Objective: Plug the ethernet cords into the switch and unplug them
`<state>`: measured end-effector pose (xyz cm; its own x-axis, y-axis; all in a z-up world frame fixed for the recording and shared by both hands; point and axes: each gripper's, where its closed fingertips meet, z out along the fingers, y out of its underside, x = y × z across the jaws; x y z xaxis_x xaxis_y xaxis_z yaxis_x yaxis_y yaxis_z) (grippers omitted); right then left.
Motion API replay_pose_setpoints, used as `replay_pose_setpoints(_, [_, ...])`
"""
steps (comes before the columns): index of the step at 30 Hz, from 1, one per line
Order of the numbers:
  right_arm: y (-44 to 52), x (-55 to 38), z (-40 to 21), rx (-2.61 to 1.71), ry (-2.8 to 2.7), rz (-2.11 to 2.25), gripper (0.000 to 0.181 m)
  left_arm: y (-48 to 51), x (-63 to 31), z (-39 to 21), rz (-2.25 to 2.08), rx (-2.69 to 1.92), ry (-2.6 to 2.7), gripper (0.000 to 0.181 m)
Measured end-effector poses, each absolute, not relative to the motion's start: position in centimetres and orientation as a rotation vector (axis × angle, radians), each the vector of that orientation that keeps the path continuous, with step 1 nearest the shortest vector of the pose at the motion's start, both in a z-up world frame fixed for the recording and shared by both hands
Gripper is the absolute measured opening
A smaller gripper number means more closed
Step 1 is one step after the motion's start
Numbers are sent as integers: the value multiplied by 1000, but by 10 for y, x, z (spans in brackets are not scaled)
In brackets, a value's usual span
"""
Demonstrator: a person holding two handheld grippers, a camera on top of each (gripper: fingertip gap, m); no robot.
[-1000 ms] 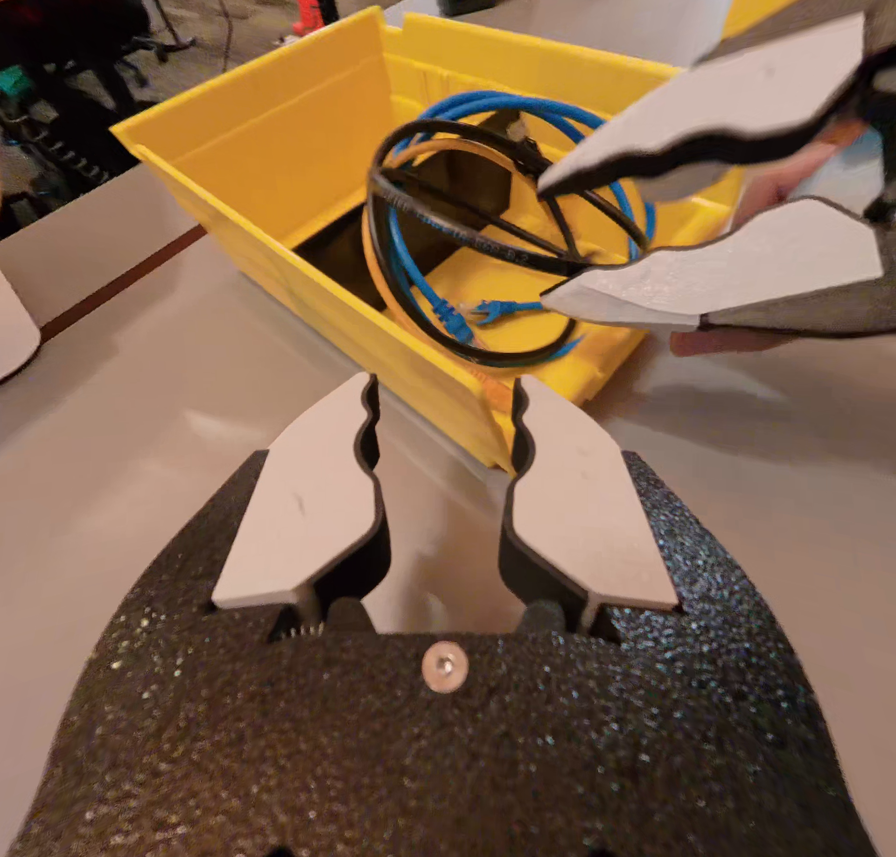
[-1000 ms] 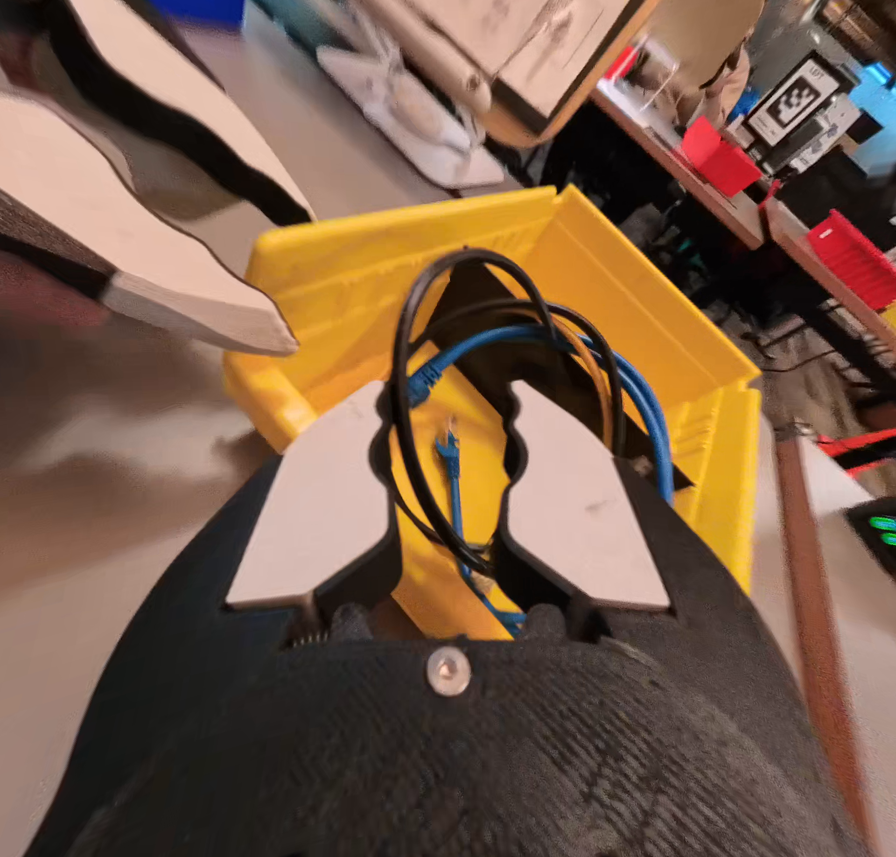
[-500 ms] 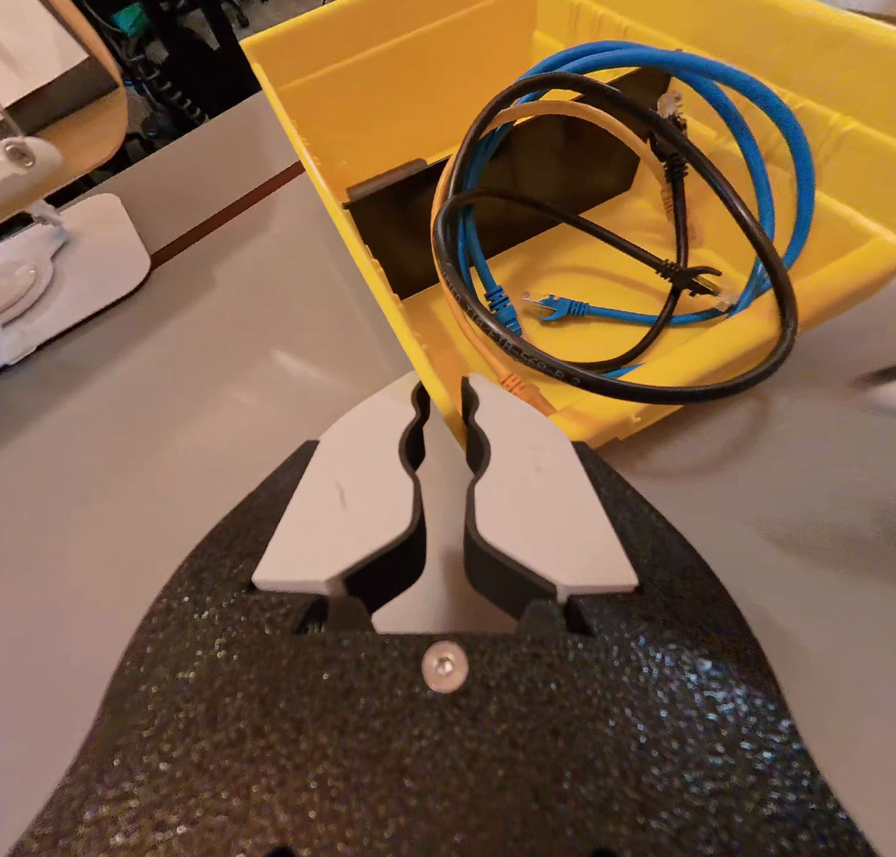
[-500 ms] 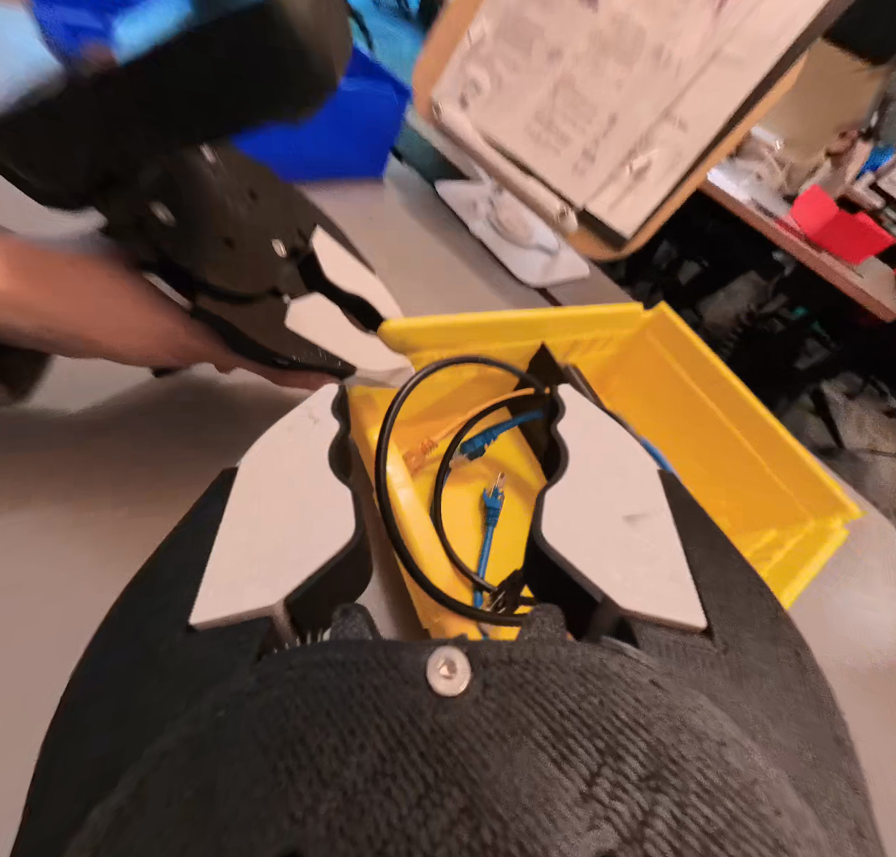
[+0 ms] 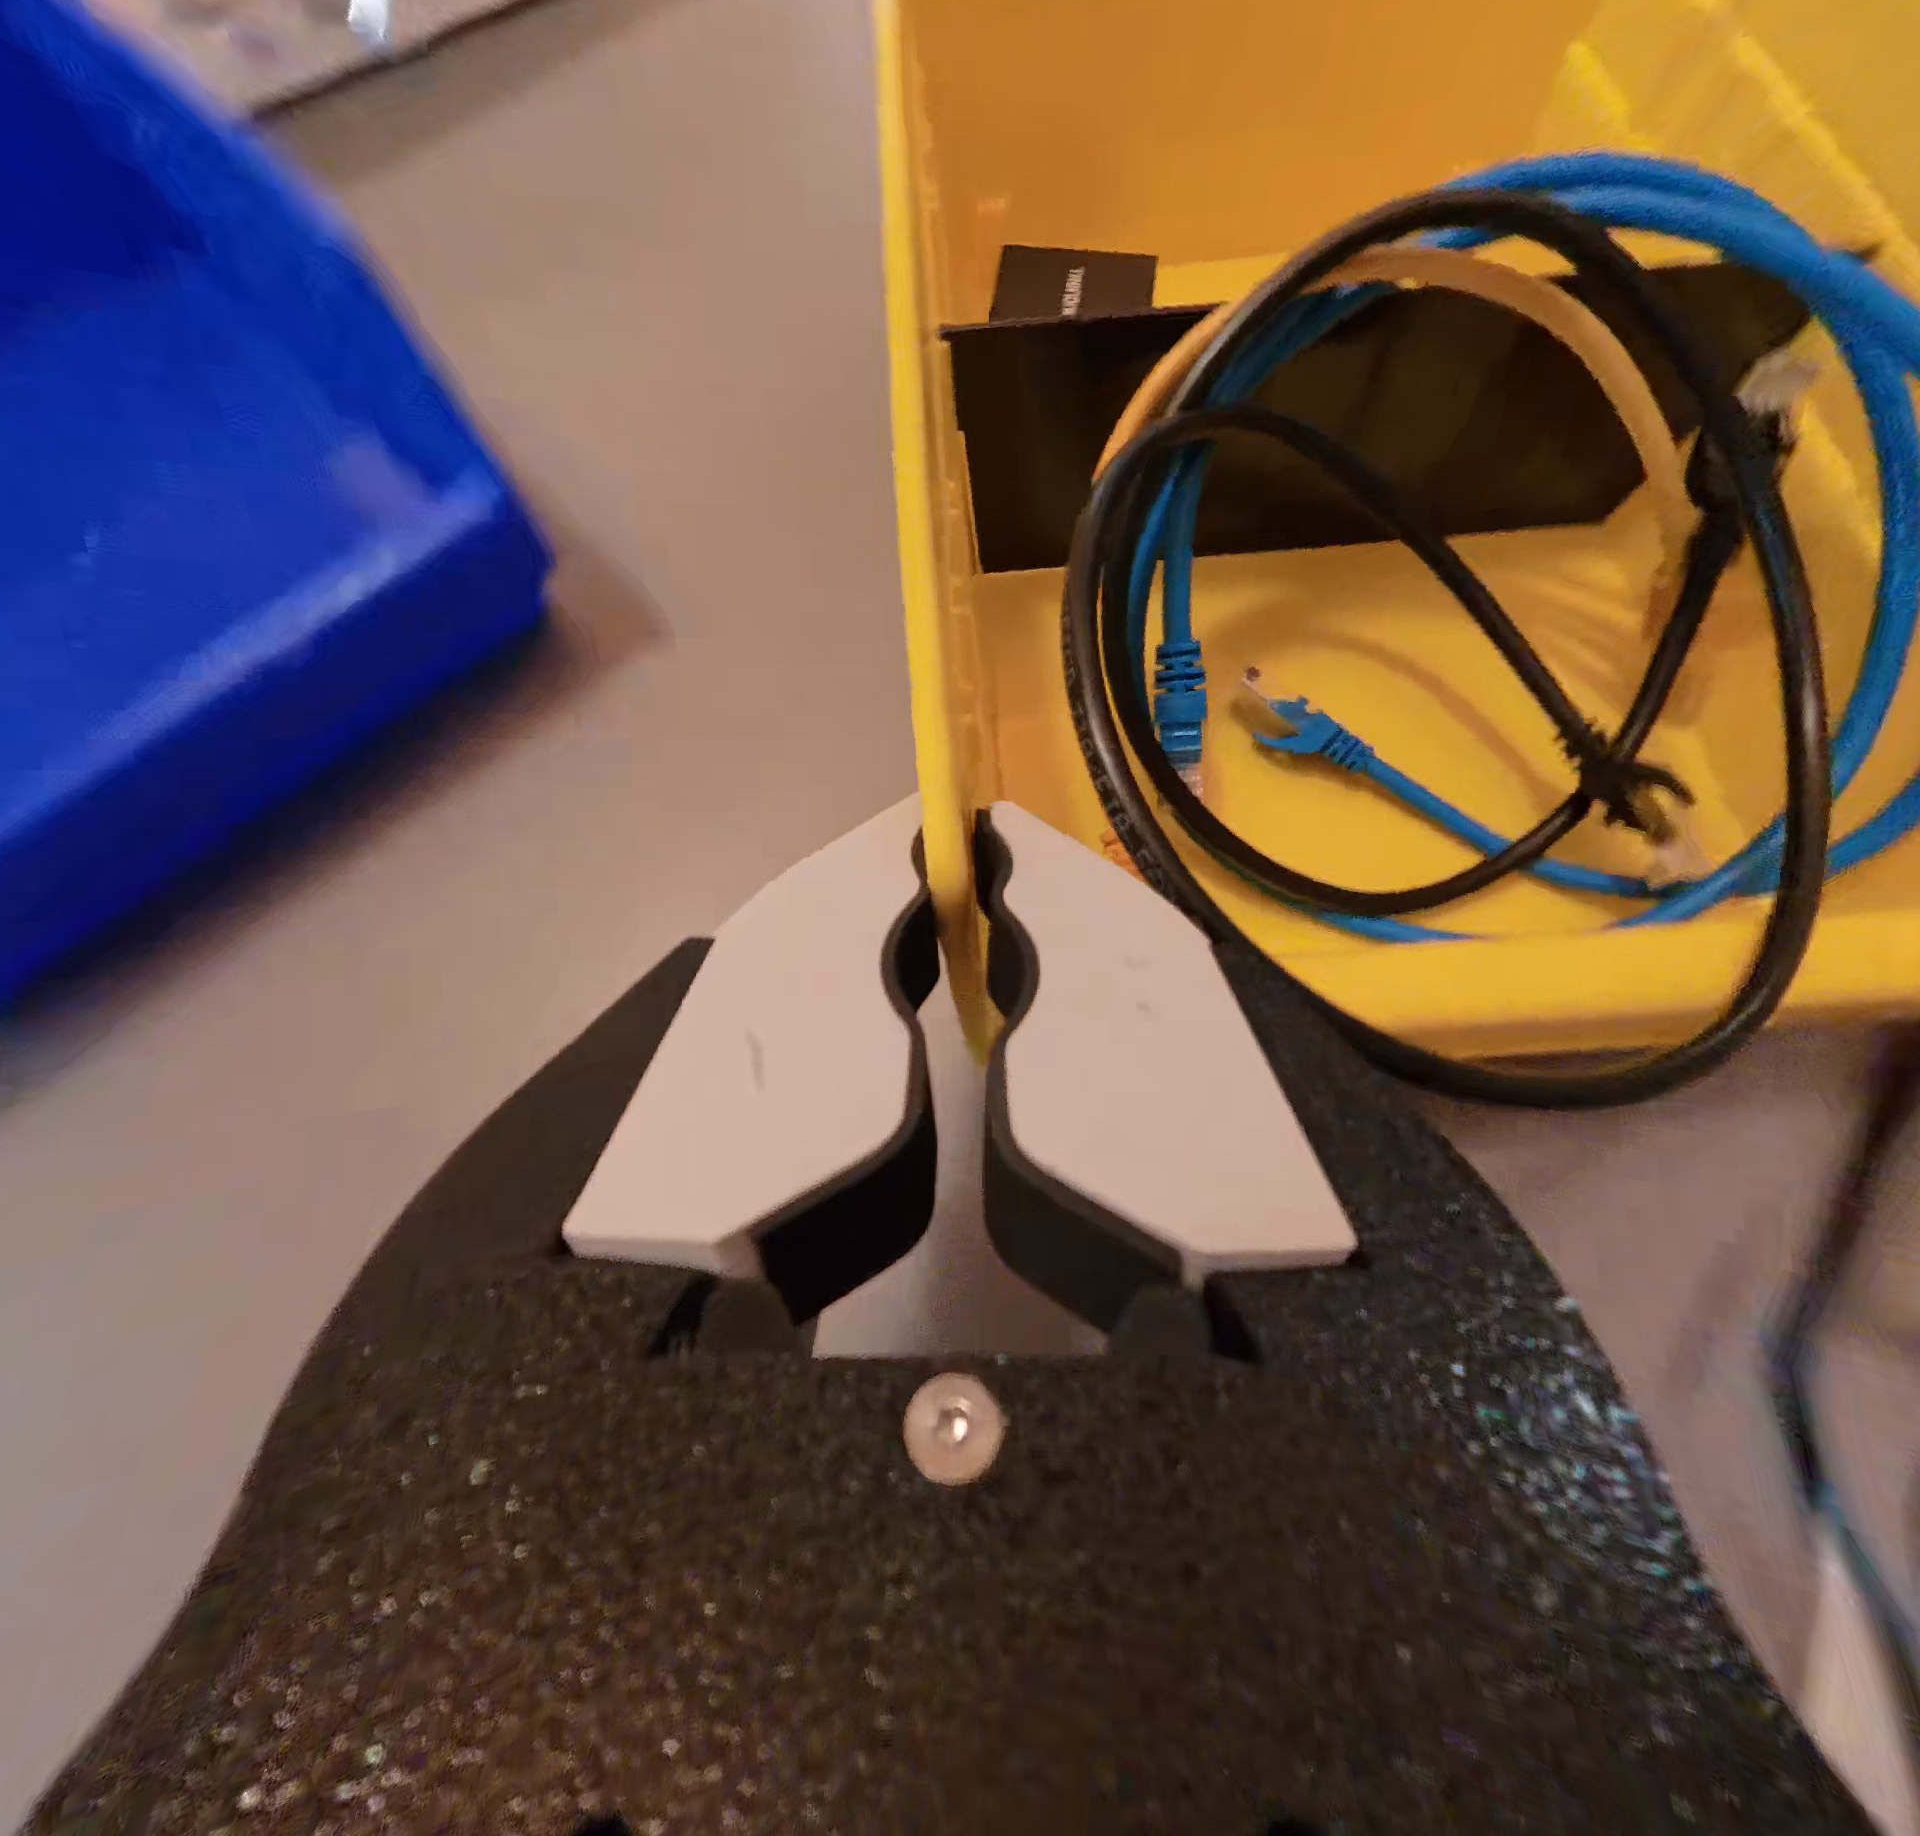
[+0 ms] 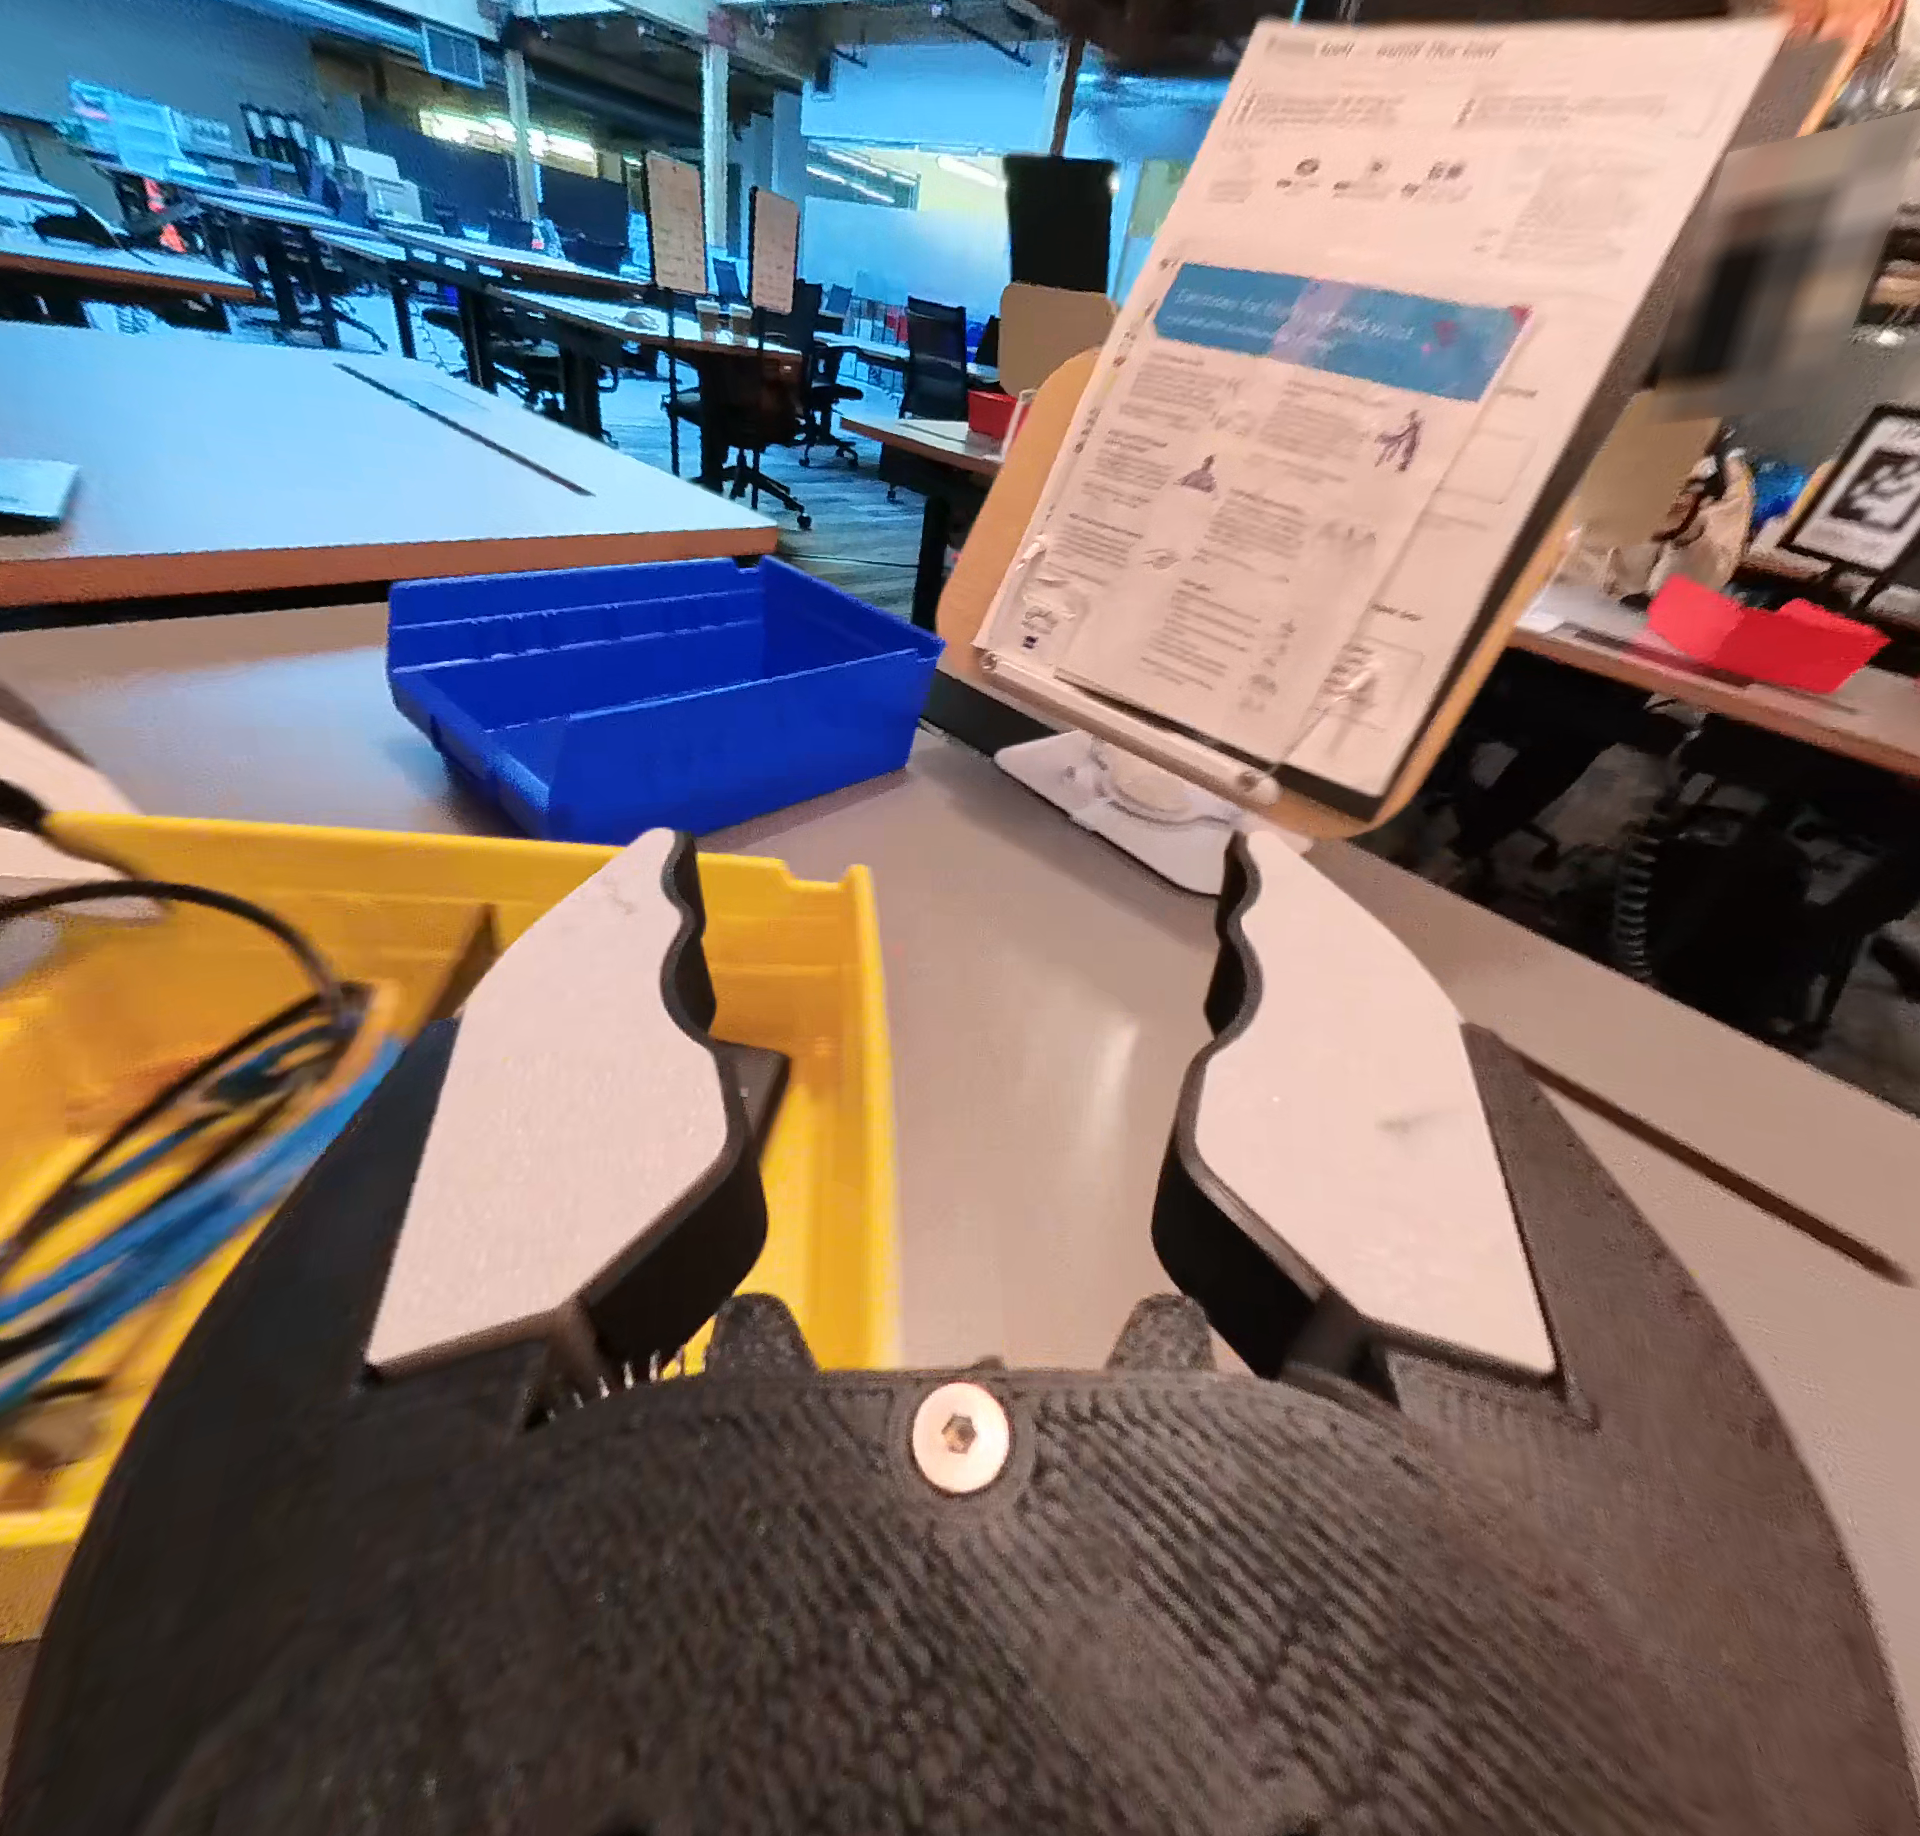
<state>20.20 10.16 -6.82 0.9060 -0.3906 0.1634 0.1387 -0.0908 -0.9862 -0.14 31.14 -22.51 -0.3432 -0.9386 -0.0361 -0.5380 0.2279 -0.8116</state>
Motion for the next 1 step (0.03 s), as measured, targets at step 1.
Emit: replay_pose_setpoints(1, [117, 201, -75, -1614, 210, -419, 96, 327, -24, -225, -1005, -1394, 1966, 2])
